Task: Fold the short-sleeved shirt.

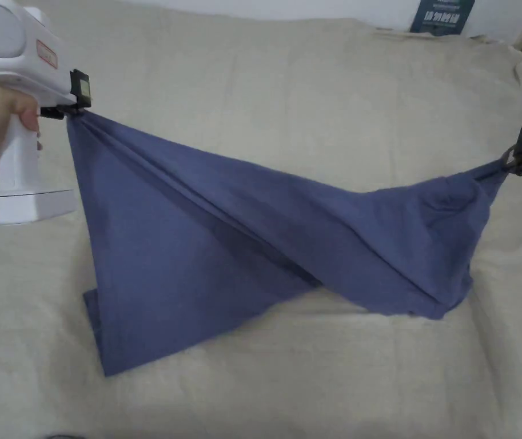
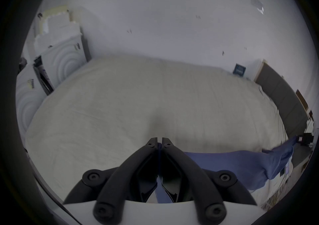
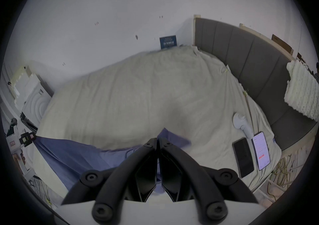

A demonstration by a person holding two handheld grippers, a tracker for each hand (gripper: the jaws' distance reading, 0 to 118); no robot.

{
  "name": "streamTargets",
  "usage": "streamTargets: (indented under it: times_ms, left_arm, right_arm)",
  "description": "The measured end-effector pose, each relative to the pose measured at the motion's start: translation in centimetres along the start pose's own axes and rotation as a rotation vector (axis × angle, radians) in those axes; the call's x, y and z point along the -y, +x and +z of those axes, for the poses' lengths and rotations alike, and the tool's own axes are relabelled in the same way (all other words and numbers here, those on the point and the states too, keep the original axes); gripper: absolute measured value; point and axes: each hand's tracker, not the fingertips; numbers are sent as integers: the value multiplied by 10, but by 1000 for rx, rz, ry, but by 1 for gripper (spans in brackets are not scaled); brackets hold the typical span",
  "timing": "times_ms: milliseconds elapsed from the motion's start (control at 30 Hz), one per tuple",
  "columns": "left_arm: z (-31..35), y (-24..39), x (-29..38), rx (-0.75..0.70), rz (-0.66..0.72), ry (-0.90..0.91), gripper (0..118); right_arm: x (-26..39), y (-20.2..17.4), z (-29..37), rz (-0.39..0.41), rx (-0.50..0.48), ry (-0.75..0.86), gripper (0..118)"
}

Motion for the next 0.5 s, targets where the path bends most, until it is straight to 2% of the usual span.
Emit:
streamTargets:
  times_ms: [133,267,500]
  left_arm:
    - [40,-21,-20,-52,59,108,0]
    - [71,-38,-35,-100,115,202,0]
    - [112,-50,-73,-219,120,310,0]
  right_arm:
    - [-16,-5,40,-10,10,78,0]
    - [-32,-5,69,-54,17,136,0]
    - [-77,-16,110,-60,57,267,0]
